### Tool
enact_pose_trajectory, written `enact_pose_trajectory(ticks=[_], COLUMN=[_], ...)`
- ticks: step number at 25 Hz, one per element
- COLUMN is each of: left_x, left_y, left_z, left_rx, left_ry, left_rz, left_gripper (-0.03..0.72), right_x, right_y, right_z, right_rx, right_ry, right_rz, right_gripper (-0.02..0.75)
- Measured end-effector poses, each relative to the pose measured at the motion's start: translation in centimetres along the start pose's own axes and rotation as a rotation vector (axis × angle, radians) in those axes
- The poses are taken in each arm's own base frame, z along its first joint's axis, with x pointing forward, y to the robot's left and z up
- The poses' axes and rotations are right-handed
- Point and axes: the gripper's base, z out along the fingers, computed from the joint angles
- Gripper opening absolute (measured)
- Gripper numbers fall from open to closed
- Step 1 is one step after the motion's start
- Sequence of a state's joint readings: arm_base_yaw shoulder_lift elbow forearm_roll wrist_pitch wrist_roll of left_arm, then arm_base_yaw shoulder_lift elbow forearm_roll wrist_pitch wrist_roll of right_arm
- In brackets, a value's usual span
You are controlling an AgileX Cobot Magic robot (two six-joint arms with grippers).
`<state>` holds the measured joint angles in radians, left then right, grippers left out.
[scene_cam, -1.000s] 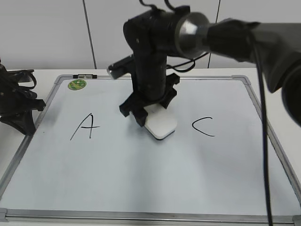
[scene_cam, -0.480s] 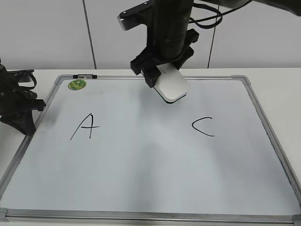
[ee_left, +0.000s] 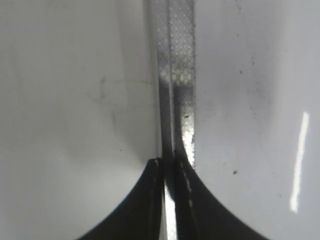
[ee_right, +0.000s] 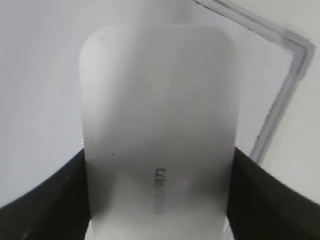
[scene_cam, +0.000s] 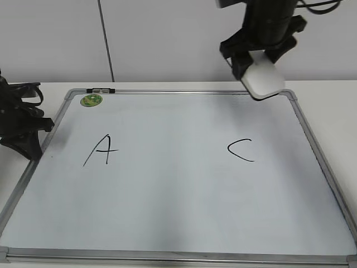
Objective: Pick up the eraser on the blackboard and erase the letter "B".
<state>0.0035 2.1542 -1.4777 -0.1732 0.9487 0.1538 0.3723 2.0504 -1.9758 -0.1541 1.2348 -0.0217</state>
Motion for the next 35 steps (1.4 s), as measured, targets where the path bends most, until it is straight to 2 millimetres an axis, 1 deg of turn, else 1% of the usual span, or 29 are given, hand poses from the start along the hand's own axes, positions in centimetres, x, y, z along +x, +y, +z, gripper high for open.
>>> enact_pose_trajectory(ticks=[2,4,5,8,11,14,16,18,21,24,26,29,35], left_x=[0.0,0.0,0.0,0.0,0.0,0.0,0.0,0.0,0.0,0.0,0.0,-0.1,-0.1], left_y=[0.0,0.0,0.0,0.0,0.0,0.0,0.0,0.0,0.0,0.0,0.0,0.0,0.0], left_z=[0.0,0.0,0.0,0.0,0.0,0.0,0.0,0.0,0.0,0.0,0.0,0.0,0.0], left_rx=[0.0,0.0,0.0,0.0,-0.001,-0.001,-0.001,-0.001,-0.001,0.001,0.002,0.003,0.004], left_ry=[0.0,-0.001,-0.001,-0.002,-0.004,-0.004,-0.004,-0.004,-0.004,-0.004,-0.005,-0.007,-0.007], left_rz=[0.0,0.0,0.0,0.0,0.0,0.0,0.0,0.0,0.0,-0.001,-0.002,-0.003,-0.003], left_gripper=[0.014,0.014,0.014,0.014,0.014,0.014,0.014,0.014,0.014,0.014,0.014,0.014,0.014], right_x=[0.9,1.8,2.3,4.0,5.9,7.7,9.3,10.2,11.7,12.6,12.7,12.4,12.4], right_y=[-2.0,-3.5,-4.0,-5.6,-6.8,-7.5,-7.9,-8.1,-8.3,-8.5,-8.5,-8.6,-8.4], right_z=[-1.0,-1.9,-1.9,-3.0,-3.1,-2.8,-2.2,-1.6,0.6,2.2,2.7,3.7,7.1], right_rx=[0.015,0.027,0.031,0.044,0.052,0.056,0.056,0.047,0.02,0.015,0.018,0.019,0.011], right_ry=[0.002,0.0,0.012,0.028,0.067,0.111,0.161,0.186,0.203,0.18,0.159,0.132,0.17], right_rz=[0.042,0.071,0.083,0.121,0.164,0.202,0.23,0.251,0.297,0.334,0.342,0.36,0.382], right_gripper=[0.549,0.549,0.549,0.549,0.549,0.549,0.549,0.549,0.549,0.549,0.549,0.549,0.549])
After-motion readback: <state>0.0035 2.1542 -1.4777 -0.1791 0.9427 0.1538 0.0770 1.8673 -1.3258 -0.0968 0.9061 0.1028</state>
